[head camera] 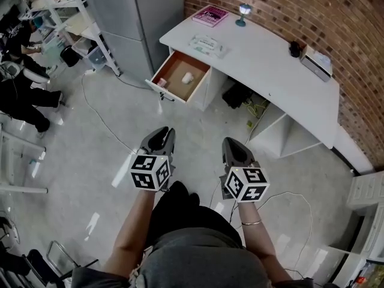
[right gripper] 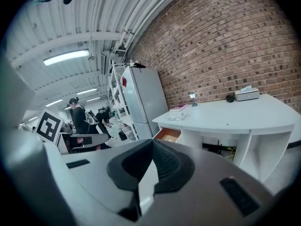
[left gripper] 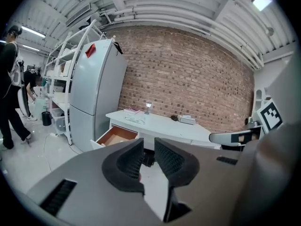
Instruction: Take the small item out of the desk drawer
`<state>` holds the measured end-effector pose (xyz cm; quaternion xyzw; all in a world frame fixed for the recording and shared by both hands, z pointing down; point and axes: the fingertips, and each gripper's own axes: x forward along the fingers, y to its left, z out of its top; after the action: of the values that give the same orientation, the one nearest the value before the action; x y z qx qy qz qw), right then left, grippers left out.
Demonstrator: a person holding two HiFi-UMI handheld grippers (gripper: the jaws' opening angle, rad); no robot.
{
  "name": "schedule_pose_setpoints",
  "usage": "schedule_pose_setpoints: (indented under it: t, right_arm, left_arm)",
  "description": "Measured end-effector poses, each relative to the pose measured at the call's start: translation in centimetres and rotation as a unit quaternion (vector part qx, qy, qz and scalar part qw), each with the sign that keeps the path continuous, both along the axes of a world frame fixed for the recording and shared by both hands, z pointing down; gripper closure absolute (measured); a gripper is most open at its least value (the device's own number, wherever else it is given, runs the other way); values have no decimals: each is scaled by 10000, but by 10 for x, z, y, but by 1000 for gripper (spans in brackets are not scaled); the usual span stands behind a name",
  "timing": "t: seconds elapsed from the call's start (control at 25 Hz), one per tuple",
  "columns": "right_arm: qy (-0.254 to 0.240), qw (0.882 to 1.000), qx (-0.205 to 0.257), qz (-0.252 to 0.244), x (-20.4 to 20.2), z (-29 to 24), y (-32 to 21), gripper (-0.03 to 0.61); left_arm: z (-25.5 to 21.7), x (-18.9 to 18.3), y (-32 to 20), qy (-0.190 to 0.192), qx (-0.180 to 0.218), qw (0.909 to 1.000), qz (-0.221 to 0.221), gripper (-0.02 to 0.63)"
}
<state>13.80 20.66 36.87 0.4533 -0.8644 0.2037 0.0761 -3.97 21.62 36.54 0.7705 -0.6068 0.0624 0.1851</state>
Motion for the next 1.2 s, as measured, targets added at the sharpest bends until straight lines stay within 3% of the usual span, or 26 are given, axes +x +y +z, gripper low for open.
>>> schedule_pose_setpoints:
  t: [0.12, 0.44, 1.2]
  right_arm:
    - [-8, 10000, -55, 23, 2, 4, -2, 575]
    - [-4, 9997, -175, 162, -2, 14, -33, 575]
    - [140, 9981, -559, 207, -93, 32, -195, 574]
  left_arm:
    - [1, 0, -6, -28, -28, 10000, 6, 510]
    - [15, -8, -40, -35, -137, 9999, 99, 455]
    - [34, -98, -203, 49, -339, 9992, 191, 422]
